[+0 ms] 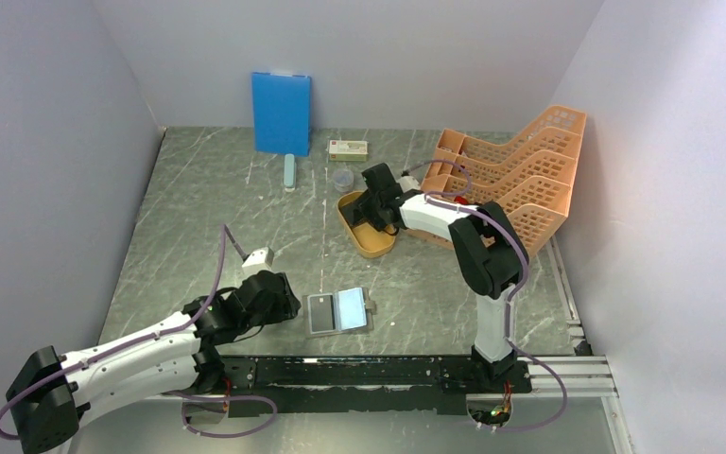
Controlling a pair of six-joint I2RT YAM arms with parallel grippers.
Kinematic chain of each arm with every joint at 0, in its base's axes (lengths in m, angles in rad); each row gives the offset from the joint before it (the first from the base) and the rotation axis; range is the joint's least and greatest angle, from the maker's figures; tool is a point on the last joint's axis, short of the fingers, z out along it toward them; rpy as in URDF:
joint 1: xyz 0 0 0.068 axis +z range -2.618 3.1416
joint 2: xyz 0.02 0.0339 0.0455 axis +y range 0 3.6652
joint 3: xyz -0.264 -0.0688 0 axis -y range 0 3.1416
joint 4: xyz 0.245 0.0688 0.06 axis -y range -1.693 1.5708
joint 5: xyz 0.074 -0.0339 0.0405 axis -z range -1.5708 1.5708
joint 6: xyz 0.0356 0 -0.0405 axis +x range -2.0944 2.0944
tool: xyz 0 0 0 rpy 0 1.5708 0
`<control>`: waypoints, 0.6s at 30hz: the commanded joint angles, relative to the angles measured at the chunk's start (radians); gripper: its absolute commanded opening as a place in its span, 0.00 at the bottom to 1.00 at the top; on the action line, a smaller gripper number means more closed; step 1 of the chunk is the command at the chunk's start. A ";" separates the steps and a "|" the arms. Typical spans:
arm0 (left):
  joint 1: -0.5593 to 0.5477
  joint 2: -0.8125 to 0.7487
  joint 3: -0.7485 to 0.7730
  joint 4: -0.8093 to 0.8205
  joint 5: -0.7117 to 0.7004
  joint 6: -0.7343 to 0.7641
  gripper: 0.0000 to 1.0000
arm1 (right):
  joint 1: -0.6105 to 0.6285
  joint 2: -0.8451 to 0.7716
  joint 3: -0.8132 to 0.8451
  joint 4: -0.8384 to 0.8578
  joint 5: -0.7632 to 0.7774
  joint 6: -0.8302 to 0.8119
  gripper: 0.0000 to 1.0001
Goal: Put the credit cards into the card holder
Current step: Pick up the credit card from the storage box.
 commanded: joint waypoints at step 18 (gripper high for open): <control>0.002 0.006 -0.006 0.032 0.020 -0.007 0.56 | -0.010 -0.054 -0.126 0.010 0.016 -0.028 0.41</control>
